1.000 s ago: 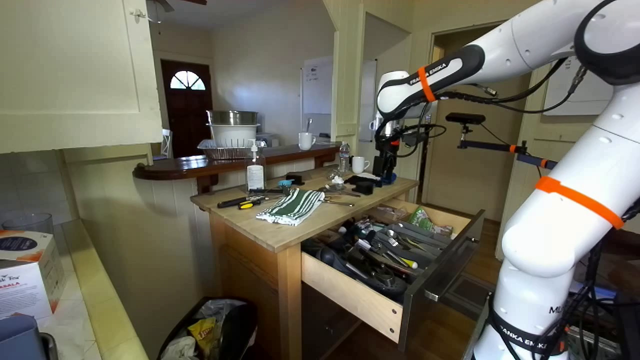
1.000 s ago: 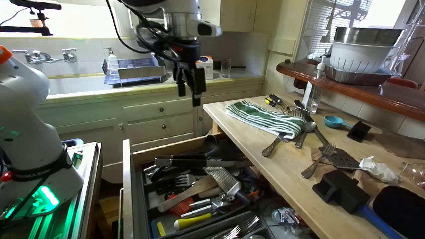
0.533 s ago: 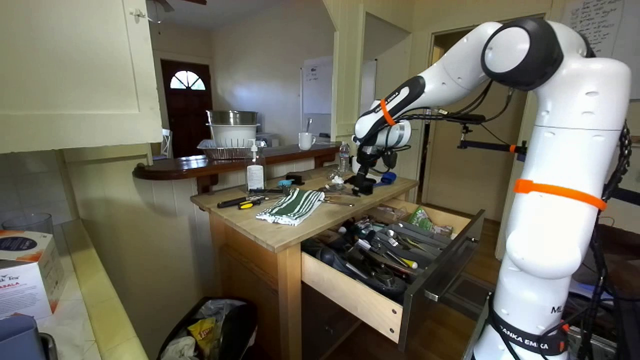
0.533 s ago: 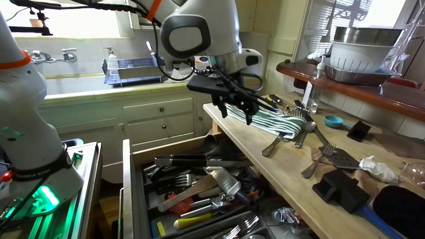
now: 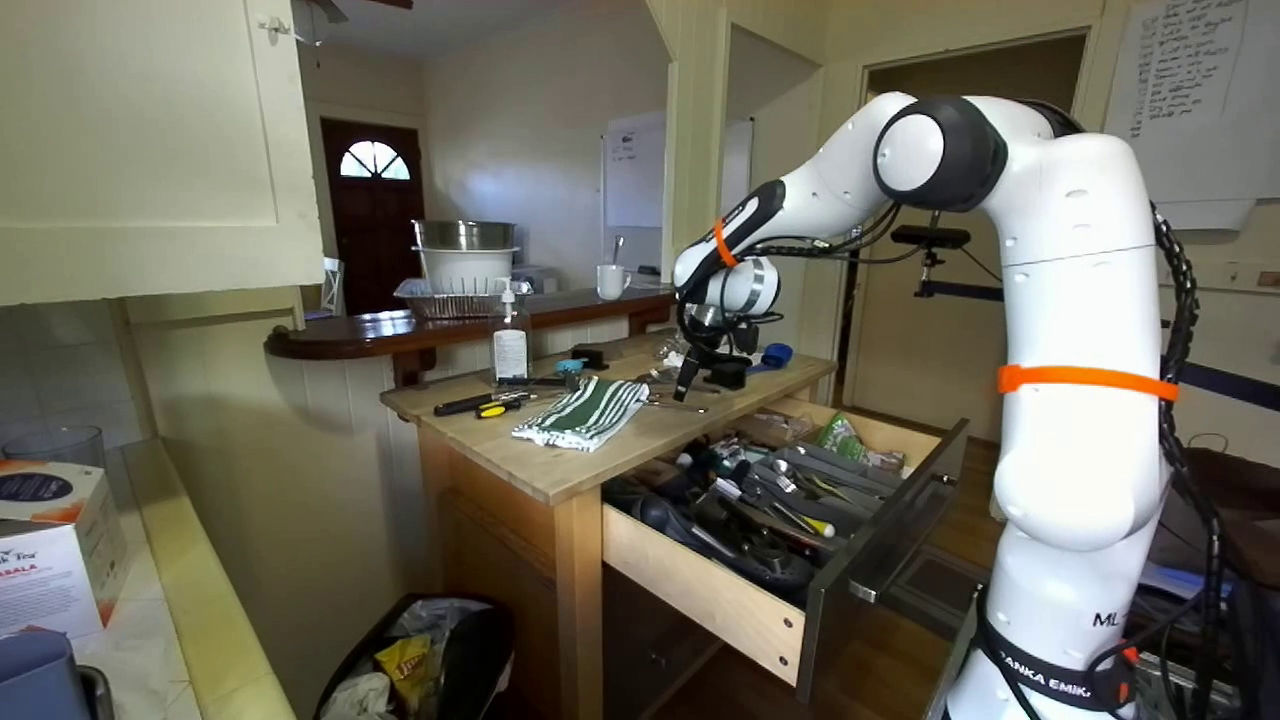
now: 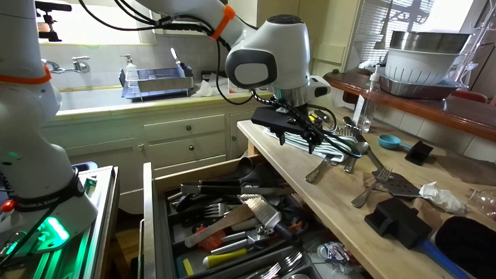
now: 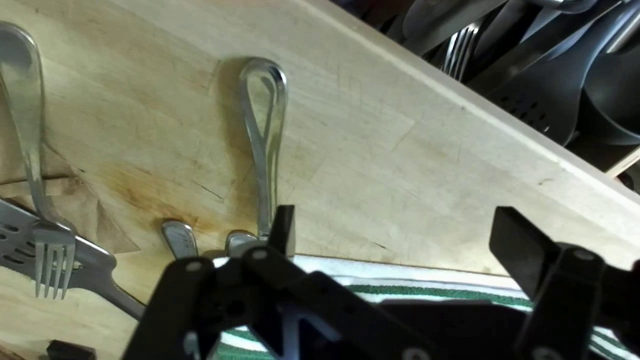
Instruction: Put the silver knife in the open drawer.
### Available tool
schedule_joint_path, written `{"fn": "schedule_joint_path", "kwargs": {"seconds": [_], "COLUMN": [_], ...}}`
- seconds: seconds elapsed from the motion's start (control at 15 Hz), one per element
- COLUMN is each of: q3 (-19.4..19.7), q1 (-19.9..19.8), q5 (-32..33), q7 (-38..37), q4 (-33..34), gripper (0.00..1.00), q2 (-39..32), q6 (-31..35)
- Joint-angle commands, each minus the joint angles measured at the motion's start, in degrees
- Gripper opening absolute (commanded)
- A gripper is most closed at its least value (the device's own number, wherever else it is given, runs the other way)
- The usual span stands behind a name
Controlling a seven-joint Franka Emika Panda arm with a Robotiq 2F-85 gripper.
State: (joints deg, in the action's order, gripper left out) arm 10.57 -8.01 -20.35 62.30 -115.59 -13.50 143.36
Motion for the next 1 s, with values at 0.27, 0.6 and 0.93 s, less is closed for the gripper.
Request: {"fn": "schedule_joint_path", "kwargs": {"seconds": [0.27,0.6,0.93], "q3": [-5.4,-9.1,-11.7], "q1": [-5.7,-10.2,-13.9], "q5": [-7.8,-16.5,-19.6], "q7": [3.7,12.4,20.9], "q4": [0.8,4.4,11.1], "gripper": [1.0,1.0,1.0], "q2": [-1.4,-6.7,-12.3], "q6": [0.9,4.7,3.0]}}
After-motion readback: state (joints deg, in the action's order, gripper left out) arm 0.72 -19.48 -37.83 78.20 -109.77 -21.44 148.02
